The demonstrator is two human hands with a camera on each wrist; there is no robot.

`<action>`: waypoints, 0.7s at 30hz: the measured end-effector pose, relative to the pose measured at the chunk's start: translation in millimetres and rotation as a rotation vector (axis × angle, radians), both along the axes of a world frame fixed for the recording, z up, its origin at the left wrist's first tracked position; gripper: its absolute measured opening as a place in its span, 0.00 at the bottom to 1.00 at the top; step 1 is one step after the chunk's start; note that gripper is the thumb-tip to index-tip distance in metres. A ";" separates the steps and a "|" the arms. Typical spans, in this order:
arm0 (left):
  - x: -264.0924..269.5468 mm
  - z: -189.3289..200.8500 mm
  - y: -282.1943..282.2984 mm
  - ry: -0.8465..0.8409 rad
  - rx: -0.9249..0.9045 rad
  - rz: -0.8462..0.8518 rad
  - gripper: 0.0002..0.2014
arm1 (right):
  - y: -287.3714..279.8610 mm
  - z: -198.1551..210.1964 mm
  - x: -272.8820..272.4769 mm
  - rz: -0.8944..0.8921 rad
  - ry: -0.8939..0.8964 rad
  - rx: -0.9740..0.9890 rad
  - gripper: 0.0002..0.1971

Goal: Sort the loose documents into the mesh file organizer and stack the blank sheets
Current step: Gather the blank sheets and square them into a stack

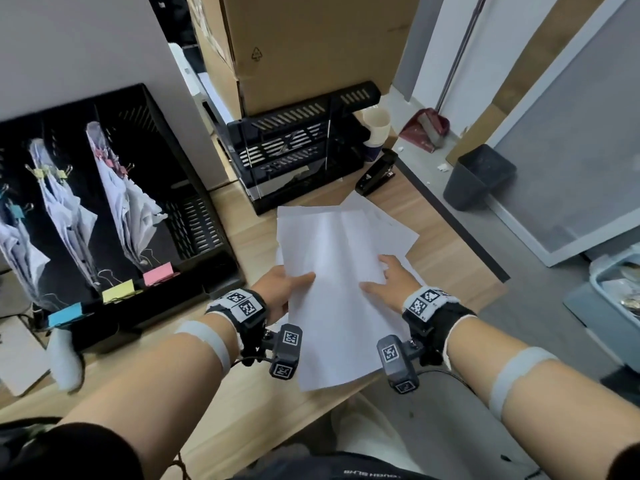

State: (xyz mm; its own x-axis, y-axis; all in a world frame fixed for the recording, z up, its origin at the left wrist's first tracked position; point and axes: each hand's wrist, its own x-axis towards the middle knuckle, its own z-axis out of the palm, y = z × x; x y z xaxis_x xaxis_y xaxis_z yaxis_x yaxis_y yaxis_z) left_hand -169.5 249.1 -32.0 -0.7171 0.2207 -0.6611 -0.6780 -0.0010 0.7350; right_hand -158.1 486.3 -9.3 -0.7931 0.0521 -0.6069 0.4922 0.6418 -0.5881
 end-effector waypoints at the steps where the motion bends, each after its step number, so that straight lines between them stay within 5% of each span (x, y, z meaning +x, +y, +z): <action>1: -0.4 -4.5 2.7 -0.011 -0.022 -0.020 0.15 | 8.0 -5.5 0.1 -0.030 -0.065 -0.046 0.33; 4: -5.2 -24.0 14.4 0.035 -0.236 -0.048 0.20 | 29.3 -23.3 2.7 -0.108 -0.034 -0.010 0.11; 7: -14.0 -46.7 25.5 0.110 -0.530 -0.144 0.22 | 47.3 -38.8 -1.6 -0.129 -0.047 0.116 0.05; 10: -18.8 -53.2 38.2 0.020 -0.621 -0.134 0.38 | 56.1 -55.5 -10.0 -0.080 -0.113 0.331 0.16; 13: -29.0 -54.4 51.4 -0.087 -0.638 -0.170 0.44 | 55.4 -56.2 -19.5 -0.104 -0.101 0.340 0.31; 17: -39.0 -41.7 60.4 -0.153 -0.757 -0.368 0.26 | 65.0 -59.1 -34.3 -0.101 -0.250 0.218 0.38; 21: -42.7 -43.6 55.4 -0.072 -0.709 -0.321 0.13 | 76.9 -72.0 -41.5 -0.045 -0.306 0.166 0.40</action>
State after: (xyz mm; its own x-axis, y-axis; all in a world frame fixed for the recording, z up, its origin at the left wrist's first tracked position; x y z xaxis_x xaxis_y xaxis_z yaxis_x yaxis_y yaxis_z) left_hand -212.2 304.5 -75.6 -0.6398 -0.0828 -0.7640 -0.6116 0.6568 0.4411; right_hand -199.6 563.2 -81.3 -0.5705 0.2007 -0.7964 0.6595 0.6899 -0.2986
